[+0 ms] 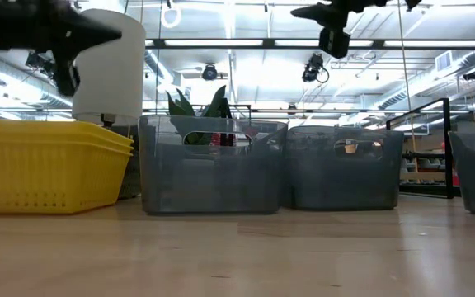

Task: Stack baskets on shelf by color
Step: Stack the left gray bin on the middle gray bin

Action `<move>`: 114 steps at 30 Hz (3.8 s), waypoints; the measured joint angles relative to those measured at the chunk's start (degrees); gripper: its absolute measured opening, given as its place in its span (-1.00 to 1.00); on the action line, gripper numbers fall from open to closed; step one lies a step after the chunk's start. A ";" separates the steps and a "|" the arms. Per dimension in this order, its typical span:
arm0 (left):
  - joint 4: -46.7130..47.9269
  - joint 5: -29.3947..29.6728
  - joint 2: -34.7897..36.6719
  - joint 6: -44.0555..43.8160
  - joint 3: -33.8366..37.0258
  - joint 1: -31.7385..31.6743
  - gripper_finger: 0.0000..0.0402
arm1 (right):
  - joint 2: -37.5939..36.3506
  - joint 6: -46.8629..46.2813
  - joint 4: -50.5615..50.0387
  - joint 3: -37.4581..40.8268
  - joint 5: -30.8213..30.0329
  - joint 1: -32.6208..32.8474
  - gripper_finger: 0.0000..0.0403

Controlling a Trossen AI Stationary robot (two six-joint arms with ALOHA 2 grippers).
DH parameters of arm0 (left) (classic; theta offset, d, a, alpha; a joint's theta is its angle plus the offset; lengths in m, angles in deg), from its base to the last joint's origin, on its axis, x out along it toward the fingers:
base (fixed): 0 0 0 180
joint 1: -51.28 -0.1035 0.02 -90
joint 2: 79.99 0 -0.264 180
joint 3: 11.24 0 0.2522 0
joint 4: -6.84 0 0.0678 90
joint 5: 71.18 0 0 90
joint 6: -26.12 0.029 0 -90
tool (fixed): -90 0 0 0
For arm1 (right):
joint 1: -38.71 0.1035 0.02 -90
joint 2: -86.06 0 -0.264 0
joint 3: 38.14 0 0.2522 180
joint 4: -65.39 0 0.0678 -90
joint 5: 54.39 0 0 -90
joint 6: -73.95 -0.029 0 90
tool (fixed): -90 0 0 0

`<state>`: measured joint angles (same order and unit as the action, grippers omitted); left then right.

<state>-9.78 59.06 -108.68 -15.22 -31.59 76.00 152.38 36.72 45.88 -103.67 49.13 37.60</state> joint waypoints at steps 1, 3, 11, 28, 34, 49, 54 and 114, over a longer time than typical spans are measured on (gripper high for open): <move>0.62 -0.45 1.44 -0.22 0.92 -0.53 -0.99 | -0.47 0.25 -1.45 0.00 -0.06 0.02 -0.44; 0.55 -1.46 3.72 0.10 1.49 -1.85 -0.99 | -1.03 0.81 -3.12 0.07 -0.32 0.02 -0.44; 12.57 -8.35 13.74 0.00 1.77 -8.97 -0.99 | -1.68 1.90 -6.73 -0.70 -0.62 0.32 -0.44; 26.05 -10.53 25.85 -0.35 1.74 -15.87 -1.00 | 2.20 10.37 -31.58 -8.41 -9.71 3.89 -0.44; 26.16 -10.91 25.84 -1.50 1.74 -15.87 -0.99 | 6.98 11.11 -31.78 -8.39 -11.40 7.35 -0.44; 25.44 -13.28 25.78 -5.06 5.79 -15.37 -0.99 | 13.86 15.92 -35.18 -8.39 -10.91 12.76 -0.43; 25.18 -13.53 24.99 -4.80 6.05 -15.22 -0.99 | 14.31 17.83 -35.96 -8.38 -8.00 12.79 -0.30; 23.28 -13.53 24.96 -4.47 6.18 -15.11 -0.85 | 42.50 34.29 -25.15 -37.72 -17.34 18.32 0.14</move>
<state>13.50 45.54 -83.72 -19.69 -25.41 60.89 194.89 71.01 20.73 -141.39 31.80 55.92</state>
